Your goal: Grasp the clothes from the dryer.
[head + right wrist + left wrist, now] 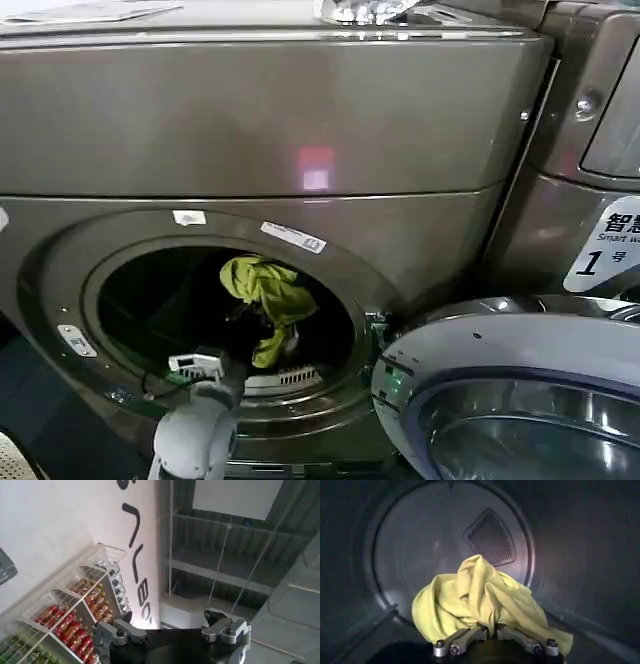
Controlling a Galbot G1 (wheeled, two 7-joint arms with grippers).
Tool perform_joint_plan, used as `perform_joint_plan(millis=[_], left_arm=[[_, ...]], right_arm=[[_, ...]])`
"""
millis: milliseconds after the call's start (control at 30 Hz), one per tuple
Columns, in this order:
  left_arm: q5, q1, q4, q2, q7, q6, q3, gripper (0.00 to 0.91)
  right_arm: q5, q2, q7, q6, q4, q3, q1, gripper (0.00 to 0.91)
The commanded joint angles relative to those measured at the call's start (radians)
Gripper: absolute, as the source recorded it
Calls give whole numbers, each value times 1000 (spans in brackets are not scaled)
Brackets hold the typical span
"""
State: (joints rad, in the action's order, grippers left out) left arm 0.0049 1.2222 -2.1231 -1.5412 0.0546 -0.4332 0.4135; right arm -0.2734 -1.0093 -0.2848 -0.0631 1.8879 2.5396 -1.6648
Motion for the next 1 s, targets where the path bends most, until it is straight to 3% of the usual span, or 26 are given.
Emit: perform_joint_plan(millis=[33,1000], left_arm=[[-14,33,-42,-5,-5,15,1,0],[-15,14,-26,13,19,11,7,0]], right_arm=[[-10,-2,-3,1,2,4,0,907],[-21,3,-6,-21,16,-5,8,907]])
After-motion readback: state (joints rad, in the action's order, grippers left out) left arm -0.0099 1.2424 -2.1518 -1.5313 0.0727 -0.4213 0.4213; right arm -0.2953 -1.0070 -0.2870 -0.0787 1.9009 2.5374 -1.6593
